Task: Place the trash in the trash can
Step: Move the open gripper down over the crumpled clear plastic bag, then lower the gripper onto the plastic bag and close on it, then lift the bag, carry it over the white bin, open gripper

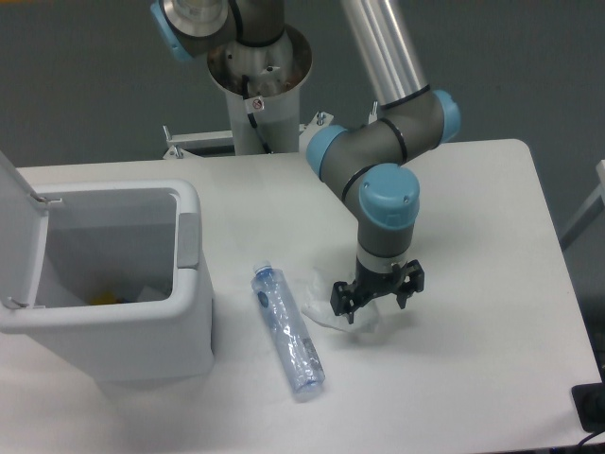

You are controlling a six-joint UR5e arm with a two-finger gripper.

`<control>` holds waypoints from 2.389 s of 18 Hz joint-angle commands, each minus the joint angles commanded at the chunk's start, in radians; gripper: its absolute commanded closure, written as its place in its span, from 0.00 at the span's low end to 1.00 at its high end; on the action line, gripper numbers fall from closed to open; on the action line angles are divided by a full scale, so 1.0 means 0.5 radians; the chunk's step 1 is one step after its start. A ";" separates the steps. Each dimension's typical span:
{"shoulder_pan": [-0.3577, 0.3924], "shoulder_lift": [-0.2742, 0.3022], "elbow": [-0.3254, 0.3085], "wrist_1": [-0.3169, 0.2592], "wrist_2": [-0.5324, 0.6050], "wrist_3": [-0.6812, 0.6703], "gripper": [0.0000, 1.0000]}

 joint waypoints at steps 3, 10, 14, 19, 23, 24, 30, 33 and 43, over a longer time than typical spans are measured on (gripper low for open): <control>-0.009 -0.015 0.003 0.000 0.006 0.003 0.29; -0.009 -0.015 -0.012 0.003 0.092 0.000 0.98; 0.000 0.012 0.036 0.000 0.086 0.009 1.00; 0.049 0.113 0.144 -0.003 0.074 0.009 1.00; 0.092 0.224 0.245 -0.006 -0.082 -0.003 1.00; 0.107 0.254 0.270 -0.006 -0.198 -0.021 1.00; 0.107 0.450 0.334 -0.006 -0.555 -0.284 1.00; 0.049 0.671 0.316 -0.006 -0.617 -0.389 1.00; -0.622 0.899 0.276 0.000 -0.595 -0.436 1.00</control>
